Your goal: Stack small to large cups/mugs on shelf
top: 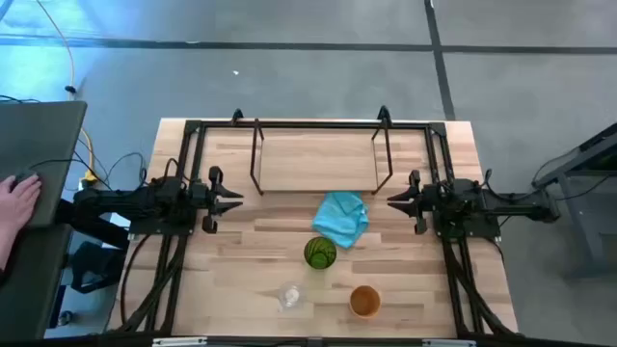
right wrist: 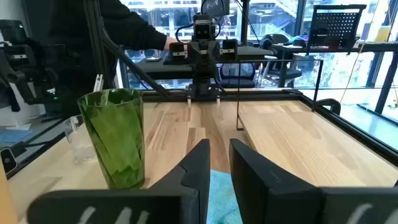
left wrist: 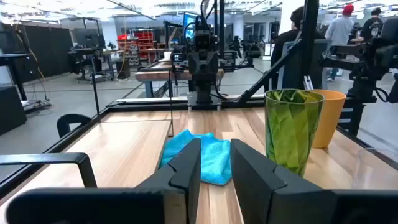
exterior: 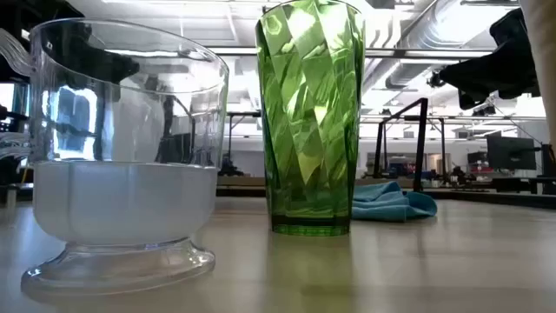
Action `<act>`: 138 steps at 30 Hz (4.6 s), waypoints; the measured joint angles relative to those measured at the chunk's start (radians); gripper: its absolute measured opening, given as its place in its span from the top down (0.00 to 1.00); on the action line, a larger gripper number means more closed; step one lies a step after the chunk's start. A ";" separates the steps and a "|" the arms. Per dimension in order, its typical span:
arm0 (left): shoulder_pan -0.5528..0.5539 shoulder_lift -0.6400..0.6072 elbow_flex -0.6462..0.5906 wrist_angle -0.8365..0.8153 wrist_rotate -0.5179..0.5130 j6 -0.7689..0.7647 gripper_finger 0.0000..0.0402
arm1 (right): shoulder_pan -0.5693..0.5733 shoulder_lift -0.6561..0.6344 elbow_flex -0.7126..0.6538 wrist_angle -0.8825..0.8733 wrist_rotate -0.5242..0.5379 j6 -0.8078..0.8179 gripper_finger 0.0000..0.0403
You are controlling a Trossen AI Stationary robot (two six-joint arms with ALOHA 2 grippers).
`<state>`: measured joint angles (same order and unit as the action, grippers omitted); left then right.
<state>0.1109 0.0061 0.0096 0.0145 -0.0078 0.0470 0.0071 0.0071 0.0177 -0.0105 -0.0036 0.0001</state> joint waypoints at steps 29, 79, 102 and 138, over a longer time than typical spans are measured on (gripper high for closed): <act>0.000 0.000 0.000 0.000 0.000 0.000 0.81 | 0.000 0.000 0.000 0.000 0.000 0.000 0.88; 0.000 0.000 0.000 0.000 0.000 0.000 0.81 | 0.000 0.000 0.000 0.000 0.000 0.000 0.88; 0.000 0.000 0.000 0.038 -0.080 0.238 0.81 | 0.000 0.000 0.000 0.023 0.041 0.091 0.88; 0.000 0.000 0.000 0.257 0.015 -0.620 0.81 | 0.000 0.000 0.000 0.298 0.067 0.647 0.88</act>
<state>0.1108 0.0063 0.0097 0.2719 0.0075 -0.5732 0.0067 0.0067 0.0174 0.2874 0.0631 0.6468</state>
